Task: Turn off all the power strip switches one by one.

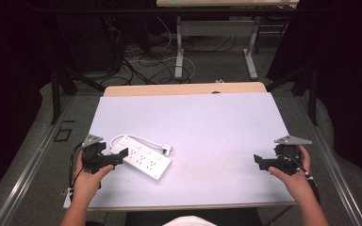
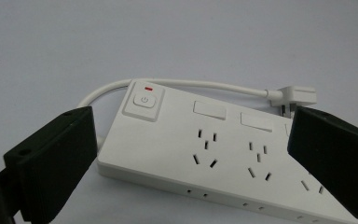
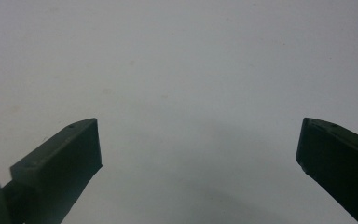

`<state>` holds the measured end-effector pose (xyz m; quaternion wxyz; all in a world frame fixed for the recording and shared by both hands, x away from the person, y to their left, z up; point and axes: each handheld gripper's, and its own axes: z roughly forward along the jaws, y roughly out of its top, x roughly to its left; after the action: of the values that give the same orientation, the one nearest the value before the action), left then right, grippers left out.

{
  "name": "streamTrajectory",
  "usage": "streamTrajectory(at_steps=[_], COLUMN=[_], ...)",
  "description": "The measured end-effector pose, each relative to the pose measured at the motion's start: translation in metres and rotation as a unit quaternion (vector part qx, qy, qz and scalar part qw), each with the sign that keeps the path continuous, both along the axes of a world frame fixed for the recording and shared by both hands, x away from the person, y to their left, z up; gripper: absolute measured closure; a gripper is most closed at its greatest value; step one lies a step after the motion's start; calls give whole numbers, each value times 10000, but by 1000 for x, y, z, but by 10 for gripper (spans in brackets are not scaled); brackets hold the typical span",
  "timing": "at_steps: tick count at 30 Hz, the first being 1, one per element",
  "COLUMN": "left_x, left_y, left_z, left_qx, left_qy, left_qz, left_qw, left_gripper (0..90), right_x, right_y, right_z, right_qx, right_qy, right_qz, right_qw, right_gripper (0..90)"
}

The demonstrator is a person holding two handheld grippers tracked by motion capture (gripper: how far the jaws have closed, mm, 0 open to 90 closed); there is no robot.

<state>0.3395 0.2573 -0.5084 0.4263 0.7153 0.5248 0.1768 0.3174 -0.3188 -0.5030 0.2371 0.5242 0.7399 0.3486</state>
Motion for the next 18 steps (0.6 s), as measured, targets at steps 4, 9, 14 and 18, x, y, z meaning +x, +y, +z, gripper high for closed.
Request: streamTrajectory(at_steps=[4, 9, 14, 18], left_x=[1, 4, 5, 7], left_y=[2, 3, 3, 5], left_z=[2, 5, 8, 11], left_qx=[63, 151, 94, 98], left_qy=[70, 104, 138, 167], left_qz=[-49, -49, 41, 52], left_qw=[9999, 9998, 9999, 9998], left_gripper=[18, 31, 81, 85], right_x=[-2, -3, -4, -3], right_y=[0, -1, -2, -1], right_z=[-4, -9, -12, -12], right_qx=[12, 82, 55, 63], right_qy=[57, 111, 154, 169], right_qz=[-48, -16, -30, -29], right_qw=[10000, 9999, 9999, 9998], right_gripper=[0, 0, 0, 2])
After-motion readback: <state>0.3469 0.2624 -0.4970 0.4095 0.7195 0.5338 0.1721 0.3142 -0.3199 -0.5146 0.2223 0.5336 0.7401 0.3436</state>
